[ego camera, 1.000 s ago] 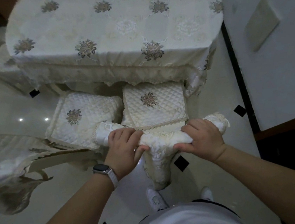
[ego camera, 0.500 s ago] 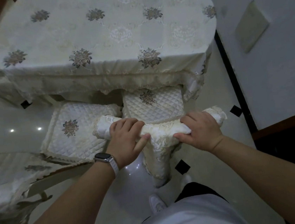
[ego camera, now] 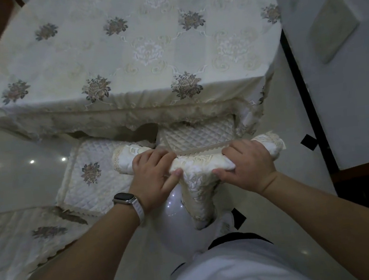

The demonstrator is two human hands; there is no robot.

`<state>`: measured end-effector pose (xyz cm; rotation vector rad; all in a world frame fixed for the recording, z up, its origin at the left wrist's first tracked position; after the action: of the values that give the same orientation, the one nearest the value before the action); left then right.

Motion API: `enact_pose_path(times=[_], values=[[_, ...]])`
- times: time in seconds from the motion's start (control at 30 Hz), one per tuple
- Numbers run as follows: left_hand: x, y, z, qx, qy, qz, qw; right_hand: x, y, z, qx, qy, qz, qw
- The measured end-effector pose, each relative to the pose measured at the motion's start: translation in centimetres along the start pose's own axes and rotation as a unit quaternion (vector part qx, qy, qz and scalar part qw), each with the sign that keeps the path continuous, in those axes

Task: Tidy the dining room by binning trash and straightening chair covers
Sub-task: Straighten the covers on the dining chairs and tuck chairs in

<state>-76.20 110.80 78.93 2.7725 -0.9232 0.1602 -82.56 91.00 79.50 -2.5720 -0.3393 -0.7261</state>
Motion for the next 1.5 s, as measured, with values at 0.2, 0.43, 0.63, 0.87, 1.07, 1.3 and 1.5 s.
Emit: enact_pose_path(times=[0.2, 0.43, 0.63, 0.87, 1.07, 1.3, 1.5], values=[[3.0, -0.7, 0.4, -0.007, -0.015, -0.014, 1.0, 2.1, 2.2, 0.4, 0.016, 0.019, 0.004, 1.0], [6.0, -1.6, 0.6, 0.002, -0.029, 0.016, 0.999, 4.2, 3.8, 1.3, -0.002, 0.008, 0.019, 1.0], [8.8, -2.9, 1.2, 0.0, -0.037, 0.031, 0.999, 6.3, 5.5, 2.7, -0.012, -0.03, 0.028, 0.999], [11.6, -4.0, 2.0, 0.005, -0.053, 0.05, 0.997, 8.4, 7.7, 3.9, -0.01, -0.099, 0.068, 0.993], [14.1, -4.5, 2.1, -0.001, -0.047, 0.055, 0.997, 9.9, 9.5, 4.5, -0.018, -0.121, 0.108, 0.987], [16.2, -4.8, 2.2, -0.012, -0.035, 0.06, 0.997, 11.5, 11.1, 5.0, -0.029, -0.132, 0.11, 0.985], [17.6, -4.9, 2.5, -0.02, -0.04, 0.053, 0.998, 12.5, 12.2, 5.1, -0.021, -0.134, 0.109, 0.985]])
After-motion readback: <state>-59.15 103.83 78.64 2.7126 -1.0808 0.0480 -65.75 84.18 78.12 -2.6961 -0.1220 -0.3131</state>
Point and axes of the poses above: each hand's wrist, its own x-axis towards the middle knuckle, its own z-axis out of the palm, y = z × x, the point moved 10 cm from there along x, towards the middle knuckle, and after that the axes turned 12 degrees about x, right-handed, at the moved point
